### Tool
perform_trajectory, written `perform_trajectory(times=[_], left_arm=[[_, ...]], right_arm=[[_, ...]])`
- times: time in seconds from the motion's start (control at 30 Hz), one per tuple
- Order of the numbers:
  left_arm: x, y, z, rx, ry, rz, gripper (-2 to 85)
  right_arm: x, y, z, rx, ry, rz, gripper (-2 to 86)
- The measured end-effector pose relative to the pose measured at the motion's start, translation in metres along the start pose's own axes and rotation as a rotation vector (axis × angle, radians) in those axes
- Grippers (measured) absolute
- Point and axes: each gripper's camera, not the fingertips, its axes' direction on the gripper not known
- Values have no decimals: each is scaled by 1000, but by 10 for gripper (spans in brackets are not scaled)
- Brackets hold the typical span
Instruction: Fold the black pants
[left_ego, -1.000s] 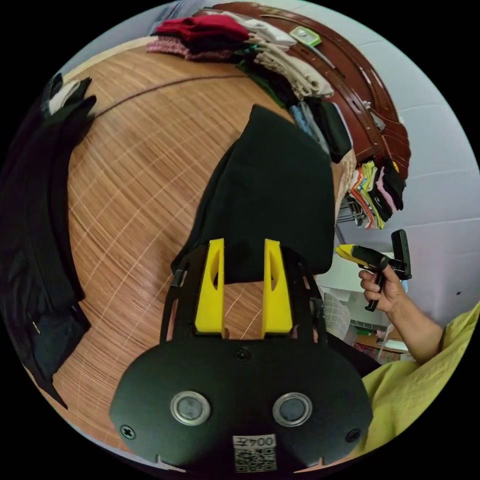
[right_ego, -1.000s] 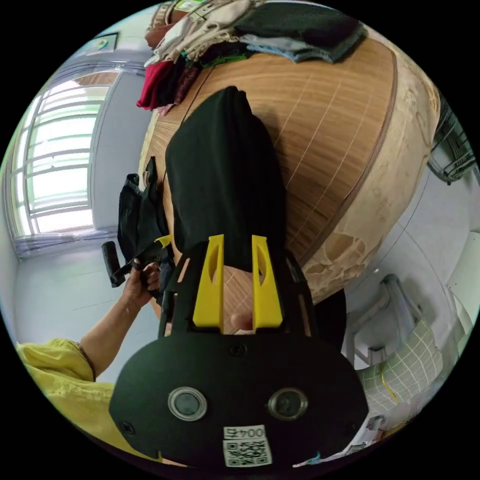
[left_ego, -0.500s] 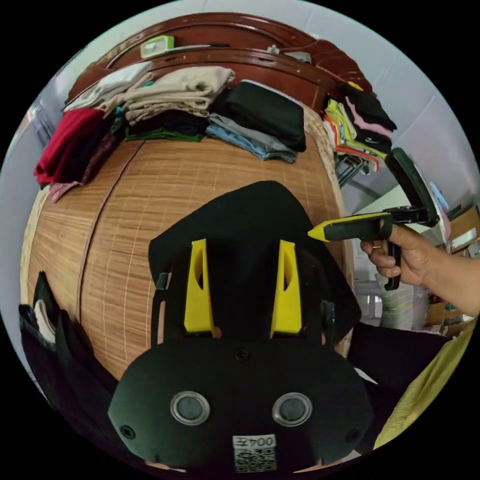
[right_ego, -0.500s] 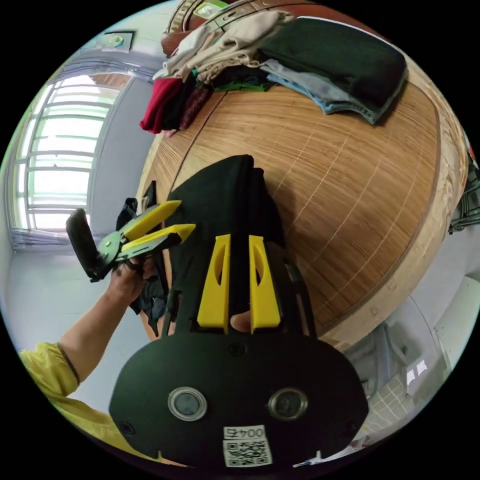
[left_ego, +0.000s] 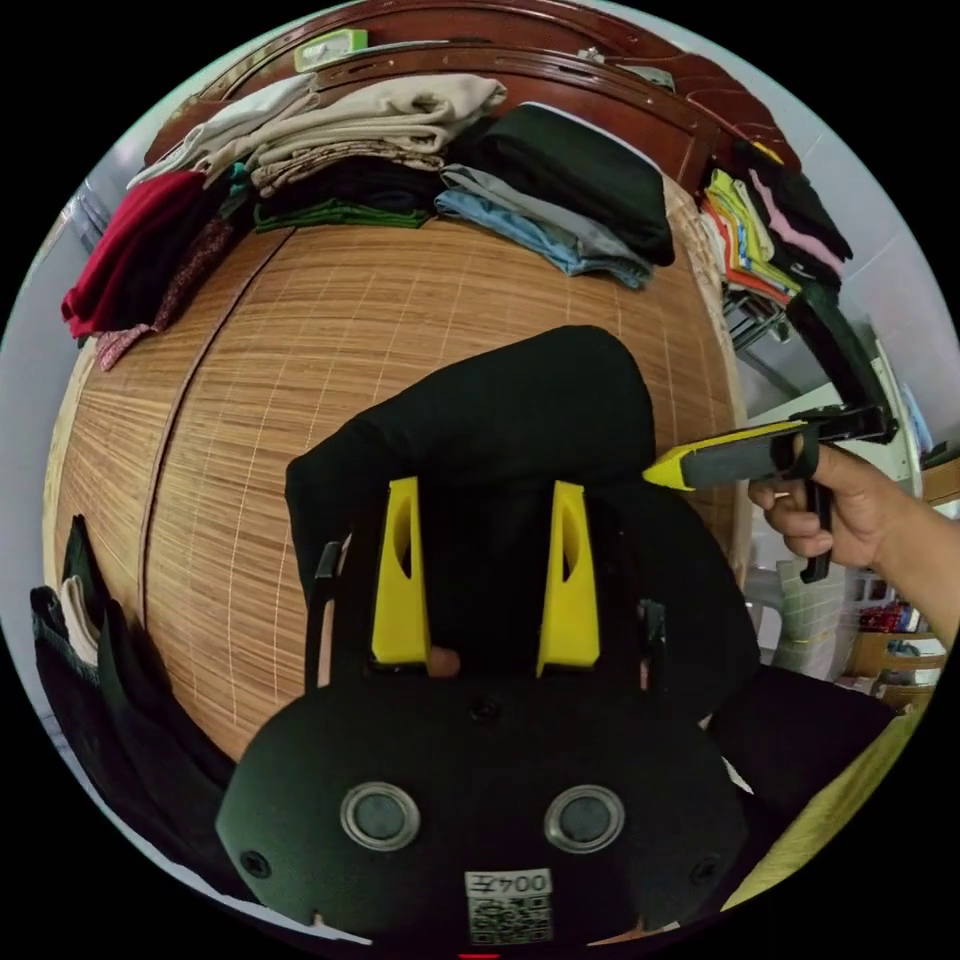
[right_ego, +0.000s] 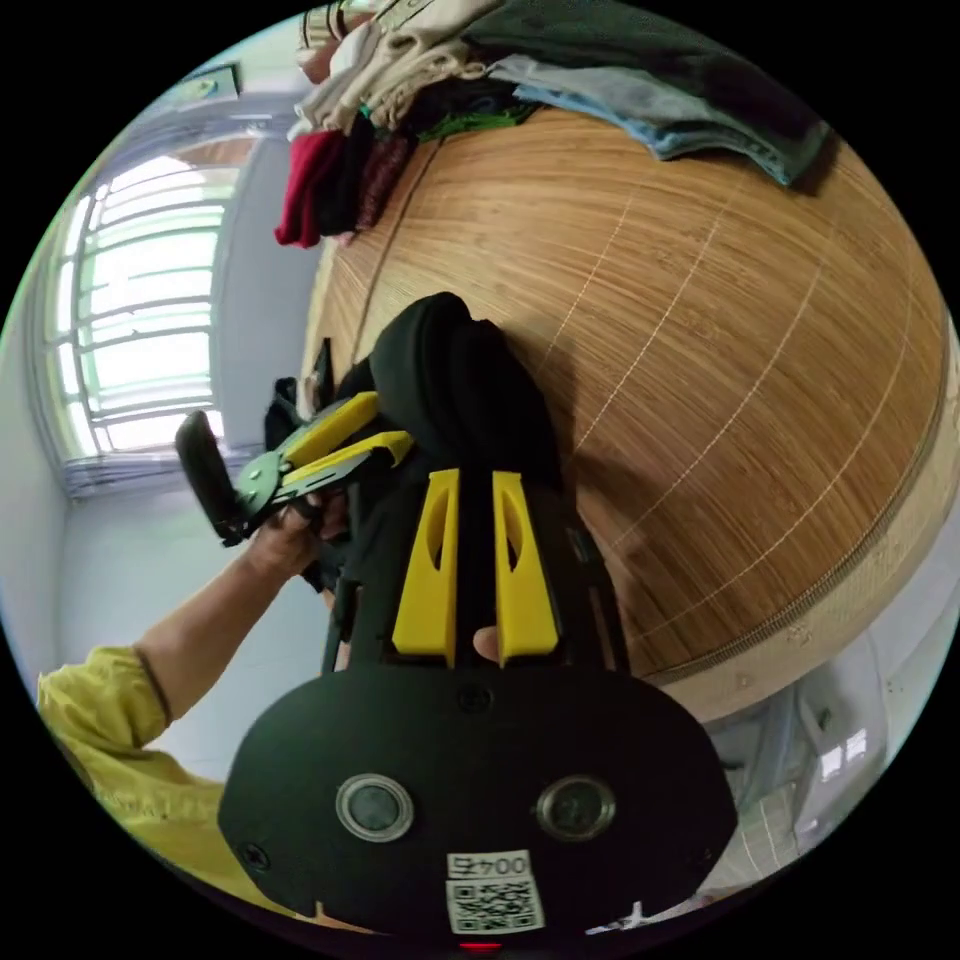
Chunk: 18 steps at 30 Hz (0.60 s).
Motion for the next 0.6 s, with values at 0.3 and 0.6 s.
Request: perform_trajectory(times=[0.3, 0.6], left_arm=[[-108, 87, -53, 88, 364, -206, 216], [-169, 156, -6, -112, 485, -305, 242]], right_arm=[[36, 60, -29, 41, -240, -5, 236], [48, 54, -18, -26, -250, 6, 260]])
